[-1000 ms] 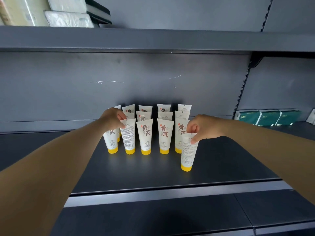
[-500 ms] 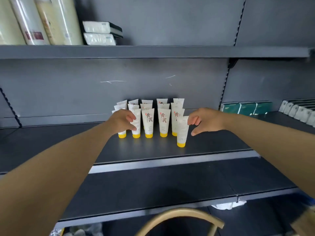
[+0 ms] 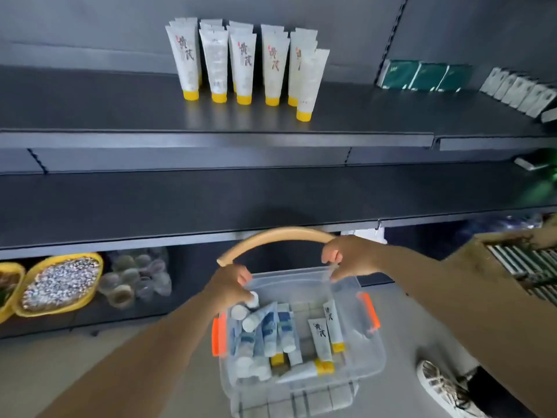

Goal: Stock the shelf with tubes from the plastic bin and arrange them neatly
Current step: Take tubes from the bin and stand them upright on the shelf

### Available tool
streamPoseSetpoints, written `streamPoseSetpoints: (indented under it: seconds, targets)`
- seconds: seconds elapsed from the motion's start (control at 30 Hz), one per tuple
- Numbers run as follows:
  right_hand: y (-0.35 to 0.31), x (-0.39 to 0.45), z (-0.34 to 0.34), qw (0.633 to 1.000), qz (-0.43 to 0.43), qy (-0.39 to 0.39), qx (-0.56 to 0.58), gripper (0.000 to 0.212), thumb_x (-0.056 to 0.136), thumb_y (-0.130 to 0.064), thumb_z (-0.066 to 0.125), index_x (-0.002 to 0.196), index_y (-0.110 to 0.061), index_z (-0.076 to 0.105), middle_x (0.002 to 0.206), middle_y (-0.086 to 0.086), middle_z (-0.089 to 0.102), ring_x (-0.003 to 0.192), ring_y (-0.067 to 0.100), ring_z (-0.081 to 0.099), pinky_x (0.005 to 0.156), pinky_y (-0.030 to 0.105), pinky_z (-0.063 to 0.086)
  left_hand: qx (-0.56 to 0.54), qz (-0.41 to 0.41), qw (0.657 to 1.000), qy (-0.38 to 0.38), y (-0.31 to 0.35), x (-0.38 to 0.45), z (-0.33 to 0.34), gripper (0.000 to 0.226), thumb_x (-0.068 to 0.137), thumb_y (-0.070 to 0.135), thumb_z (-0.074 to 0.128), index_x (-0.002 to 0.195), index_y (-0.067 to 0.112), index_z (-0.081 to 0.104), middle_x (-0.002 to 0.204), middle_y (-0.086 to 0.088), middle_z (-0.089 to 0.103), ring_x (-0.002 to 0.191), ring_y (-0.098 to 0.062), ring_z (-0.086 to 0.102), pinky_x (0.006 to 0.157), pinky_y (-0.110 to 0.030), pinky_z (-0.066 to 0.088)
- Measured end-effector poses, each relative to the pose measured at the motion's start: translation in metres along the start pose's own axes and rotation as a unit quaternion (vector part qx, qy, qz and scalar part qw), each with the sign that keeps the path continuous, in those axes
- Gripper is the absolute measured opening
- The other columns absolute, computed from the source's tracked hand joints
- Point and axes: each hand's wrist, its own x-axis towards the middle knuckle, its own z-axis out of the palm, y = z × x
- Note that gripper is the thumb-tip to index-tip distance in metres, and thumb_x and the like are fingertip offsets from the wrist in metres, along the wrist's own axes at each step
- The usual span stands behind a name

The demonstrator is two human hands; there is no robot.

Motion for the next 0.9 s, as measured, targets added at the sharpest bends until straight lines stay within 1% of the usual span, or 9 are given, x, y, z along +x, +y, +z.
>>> streamPoseSetpoints:
  seconds: [0.1, 0.17, 0.27, 0.33, 0.4, 0.53, 0.7, 0.8, 0.9]
  targets:
    - [0.035, 0.023, 0.054, 0.999, 0.025, -0.046, 0.002, 0.042, 0.078, -0.029, 0.074, 0.115, -0.023, 0.057, 0.109, -0.008, 0.052, 0.104, 0.012, 0.053, 0.088, 0.024, 0.046, -0.007, -0.031, 0.999, -0.040, -0.037, 0.007, 0.068, 0.035, 0.071, 0.010, 0.076, 0.102, 0.015, 0.061, 0.095, 0.000, 0.060, 0.091, -0.014, 0.060, 0.082, -0.022, 0.049]
    - [0.059, 0.043, 0.085, 0.997, 0.035, -0.071, -0.001, 0.044, 0.080, -0.027, 0.073, 0.119, -0.021, 0.055, 0.117, -0.004, 0.053, 0.104, 0.012, 0.052, 0.088, 0.022, 0.043, -0.007, -0.038, 0.998, -0.054, -0.056, 0.018, 0.108, 0.034, 0.072, 0.011, 0.075, 0.102, 0.016, 0.059, 0.097, 0.000, 0.057, 0.092, -0.013, 0.056, 0.084, -0.021, 0.047]
    - [0.093, 0.078, 0.127, 0.994, 0.052, -0.097, 0.001, 0.047, 0.078, -0.024, 0.074, 0.121, -0.022, 0.054, 0.123, -0.002, 0.054, 0.102, 0.012, 0.051, 0.084, 0.022, 0.042, -0.005, -0.052, 0.996, -0.068, -0.074, 0.041, 0.162, 0.045, 0.074, 0.016, 0.075, 0.115, 0.012, 0.057, 0.107, -0.001, 0.058, 0.103, -0.015, 0.057, 0.090, -0.023, 0.044]
    - [0.114, 0.105, 0.148, 0.993, 0.060, -0.105, 0.006, 0.050, 0.077, -0.021, 0.076, 0.122, -0.022, 0.054, 0.123, -0.001, 0.055, 0.105, 0.014, 0.053, 0.086, 0.022, 0.043, -0.011, -0.050, 0.996, -0.072, -0.078, 0.062, 0.194, 0.048, 0.074, 0.017, 0.075, 0.118, 0.010, 0.056, 0.114, -0.002, 0.057, 0.112, -0.018, 0.055, 0.093, -0.024, 0.043]
    - [0.130, 0.132, 0.164, 0.992, 0.055, -0.116, 0.001, 0.051, 0.076, -0.020, 0.076, 0.122, -0.021, 0.054, 0.126, 0.000, 0.054, 0.107, 0.015, 0.052, 0.086, 0.022, 0.041, -0.014, -0.043, 0.996, -0.072, -0.076, 0.085, 0.220, 0.050, 0.075, 0.018, 0.073, 0.121, 0.010, 0.054, 0.122, -0.003, 0.056, 0.116, -0.017, 0.052, 0.096, -0.023, 0.040]
    - [0.152, 0.181, 0.186, 0.990, 0.034, -0.135, -0.034, 0.055, 0.078, -0.020, 0.075, 0.127, -0.019, 0.051, 0.132, 0.000, 0.051, 0.119, 0.018, 0.049, 0.097, 0.026, 0.040, -0.013, -0.031, 0.997, -0.068, -0.071, 0.129, 0.258, 0.055, 0.076, 0.018, 0.074, 0.126, 0.013, 0.051, 0.129, -0.004, 0.054, 0.119, -0.017, 0.050, 0.098, -0.025, 0.039]
    - [0.166, 0.226, 0.204, 0.982, 0.010, -0.173, -0.078, 0.056, 0.081, -0.016, 0.072, 0.131, -0.018, 0.047, 0.132, 0.002, 0.051, 0.119, 0.021, 0.049, 0.093, 0.027, 0.041, -0.002, -0.024, 0.995, -0.098, -0.069, 0.165, 0.292, 0.065, 0.077, 0.019, 0.074, 0.134, 0.016, 0.043, 0.138, -0.001, 0.046, 0.127, -0.018, 0.043, 0.105, -0.030, 0.036]
    - [0.171, 0.243, 0.218, 0.972, -0.003, -0.198, -0.123, 0.059, 0.083, -0.011, 0.068, 0.136, -0.017, 0.043, 0.135, 0.003, 0.050, 0.120, 0.022, 0.050, 0.097, 0.029, 0.042, 0.016, -0.007, 0.993, -0.115, -0.068, 0.180, 0.311, 0.063, 0.076, 0.017, 0.075, 0.132, 0.015, 0.046, 0.134, -0.001, 0.050, 0.125, -0.018, 0.046, 0.104, -0.030, 0.038]
    - [0.173, 0.255, 0.229, 0.951, -0.031, -0.232, -0.201, 0.058, 0.084, -0.008, 0.067, 0.137, -0.012, 0.043, 0.133, 0.007, 0.051, 0.119, 0.024, 0.051, 0.100, 0.032, 0.043, 0.051, 0.020, 0.991, -0.123, -0.064, 0.192, 0.325, 0.063, 0.074, 0.014, 0.076, 0.130, 0.012, 0.047, 0.128, -0.002, 0.050, 0.121, -0.018, 0.046, 0.104, -0.030, 0.040]
